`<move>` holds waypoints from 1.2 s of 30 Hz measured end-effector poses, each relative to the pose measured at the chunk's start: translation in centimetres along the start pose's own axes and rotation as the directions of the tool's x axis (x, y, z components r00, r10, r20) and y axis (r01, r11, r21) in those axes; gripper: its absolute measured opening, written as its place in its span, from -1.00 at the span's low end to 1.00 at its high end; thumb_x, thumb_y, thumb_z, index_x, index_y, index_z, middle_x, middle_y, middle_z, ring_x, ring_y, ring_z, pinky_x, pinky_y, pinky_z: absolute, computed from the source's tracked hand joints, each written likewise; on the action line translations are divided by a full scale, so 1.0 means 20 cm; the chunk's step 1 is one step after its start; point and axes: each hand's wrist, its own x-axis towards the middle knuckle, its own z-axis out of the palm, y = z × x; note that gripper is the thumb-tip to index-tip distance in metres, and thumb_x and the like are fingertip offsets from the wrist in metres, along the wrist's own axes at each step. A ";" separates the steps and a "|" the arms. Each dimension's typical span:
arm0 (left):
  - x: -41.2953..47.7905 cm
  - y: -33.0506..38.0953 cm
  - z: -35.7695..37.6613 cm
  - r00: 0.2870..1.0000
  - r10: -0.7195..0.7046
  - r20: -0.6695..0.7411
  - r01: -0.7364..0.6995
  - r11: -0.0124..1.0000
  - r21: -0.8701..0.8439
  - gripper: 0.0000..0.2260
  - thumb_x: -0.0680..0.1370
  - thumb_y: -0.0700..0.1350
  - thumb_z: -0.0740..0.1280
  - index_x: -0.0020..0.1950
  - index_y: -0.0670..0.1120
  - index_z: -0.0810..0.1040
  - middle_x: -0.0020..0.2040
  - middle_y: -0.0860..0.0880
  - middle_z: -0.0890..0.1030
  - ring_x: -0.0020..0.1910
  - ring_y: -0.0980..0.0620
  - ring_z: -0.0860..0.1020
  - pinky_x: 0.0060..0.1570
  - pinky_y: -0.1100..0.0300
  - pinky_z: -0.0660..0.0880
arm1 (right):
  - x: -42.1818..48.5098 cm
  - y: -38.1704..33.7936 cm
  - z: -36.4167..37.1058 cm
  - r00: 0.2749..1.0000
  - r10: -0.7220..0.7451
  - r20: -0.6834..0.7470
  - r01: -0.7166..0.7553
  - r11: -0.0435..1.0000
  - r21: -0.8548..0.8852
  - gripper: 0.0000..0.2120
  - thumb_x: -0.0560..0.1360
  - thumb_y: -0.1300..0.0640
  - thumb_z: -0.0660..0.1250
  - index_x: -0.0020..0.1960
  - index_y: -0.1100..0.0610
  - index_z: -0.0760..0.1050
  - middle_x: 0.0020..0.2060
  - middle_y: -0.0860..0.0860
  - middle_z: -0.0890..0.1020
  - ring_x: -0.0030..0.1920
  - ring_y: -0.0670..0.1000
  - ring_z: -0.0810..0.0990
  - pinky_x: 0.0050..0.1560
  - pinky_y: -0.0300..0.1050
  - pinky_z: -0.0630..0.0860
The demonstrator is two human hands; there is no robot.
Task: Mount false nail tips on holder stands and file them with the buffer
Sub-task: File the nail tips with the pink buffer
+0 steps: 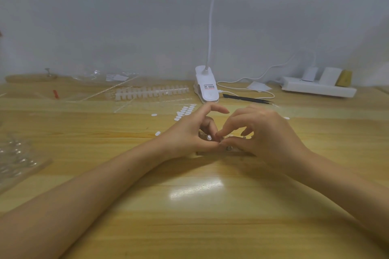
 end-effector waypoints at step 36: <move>0.00 0.04 -0.16 0.973 0.043 -0.229 -0.029 0.998 0.062 -0.75 0.59 0.12 0.27 0.15 0.03 0.61 -0.08 0.13 0.66 -0.13 0.21 0.58 -0.20 0.46 0.40 | 0.14 0.23 0.01 0.978 0.143 0.152 -0.162 0.980 0.118 -0.79 0.34 0.14 0.62 -0.08 0.01 0.67 -0.22 -0.04 0.61 -0.25 -0.23 0.48 -0.19 -0.44 0.39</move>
